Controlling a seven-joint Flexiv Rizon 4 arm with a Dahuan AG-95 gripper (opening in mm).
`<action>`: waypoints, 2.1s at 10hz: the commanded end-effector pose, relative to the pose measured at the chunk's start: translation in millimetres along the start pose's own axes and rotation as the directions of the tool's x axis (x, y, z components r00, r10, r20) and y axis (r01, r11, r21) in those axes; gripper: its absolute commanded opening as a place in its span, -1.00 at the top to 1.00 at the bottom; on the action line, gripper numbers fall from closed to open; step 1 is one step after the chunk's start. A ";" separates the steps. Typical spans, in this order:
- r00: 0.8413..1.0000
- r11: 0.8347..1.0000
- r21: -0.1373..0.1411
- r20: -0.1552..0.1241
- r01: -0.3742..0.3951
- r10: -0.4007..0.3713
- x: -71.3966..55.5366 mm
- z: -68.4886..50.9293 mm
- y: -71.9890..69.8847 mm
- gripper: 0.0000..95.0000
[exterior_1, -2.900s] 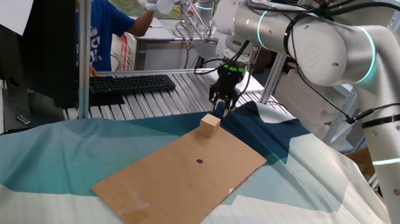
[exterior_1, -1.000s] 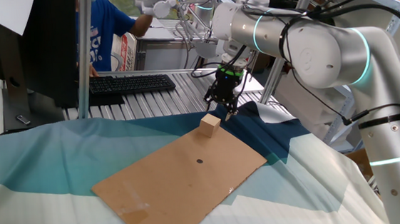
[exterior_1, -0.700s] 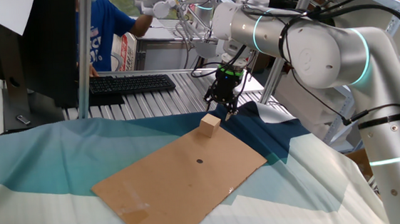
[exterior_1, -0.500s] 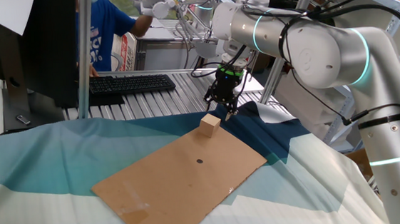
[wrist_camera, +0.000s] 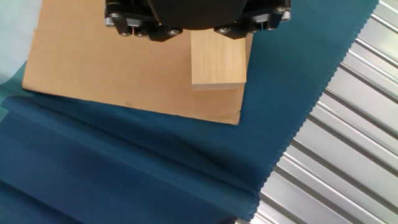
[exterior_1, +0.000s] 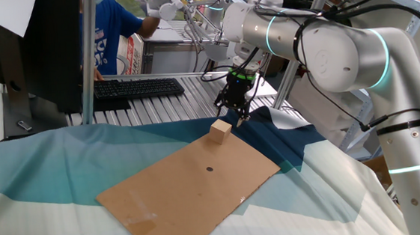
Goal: Grab the block and place it at the designated location
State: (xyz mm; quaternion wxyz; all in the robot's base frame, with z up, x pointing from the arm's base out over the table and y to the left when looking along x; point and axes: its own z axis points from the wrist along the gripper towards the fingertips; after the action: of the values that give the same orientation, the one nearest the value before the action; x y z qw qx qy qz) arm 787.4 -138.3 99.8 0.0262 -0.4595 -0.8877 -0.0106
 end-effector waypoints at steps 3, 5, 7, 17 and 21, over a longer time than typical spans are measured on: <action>0.988 0.987 -0.057 -0.018 -0.152 0.151 5.2 22.6 7.3 -0.60; 0.988 0.986 -0.061 -0.027 -0.152 0.151 4.1 23.2 6.4 -0.60; 0.987 0.985 -0.066 -0.042 -0.157 0.154 3.5 23.1 5.7 -0.60; 0.993 0.991 -0.070 -0.054 -0.110 0.106 3.4 23.0 5.6 -0.20; 0.994 0.993 -0.072 -0.052 -0.098 0.094 3.4 23.0 5.6 -0.20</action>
State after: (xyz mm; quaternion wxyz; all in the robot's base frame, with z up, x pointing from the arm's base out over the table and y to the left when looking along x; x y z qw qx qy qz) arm 789.7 -131.5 76.8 0.0320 -0.5023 -0.8624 -0.0532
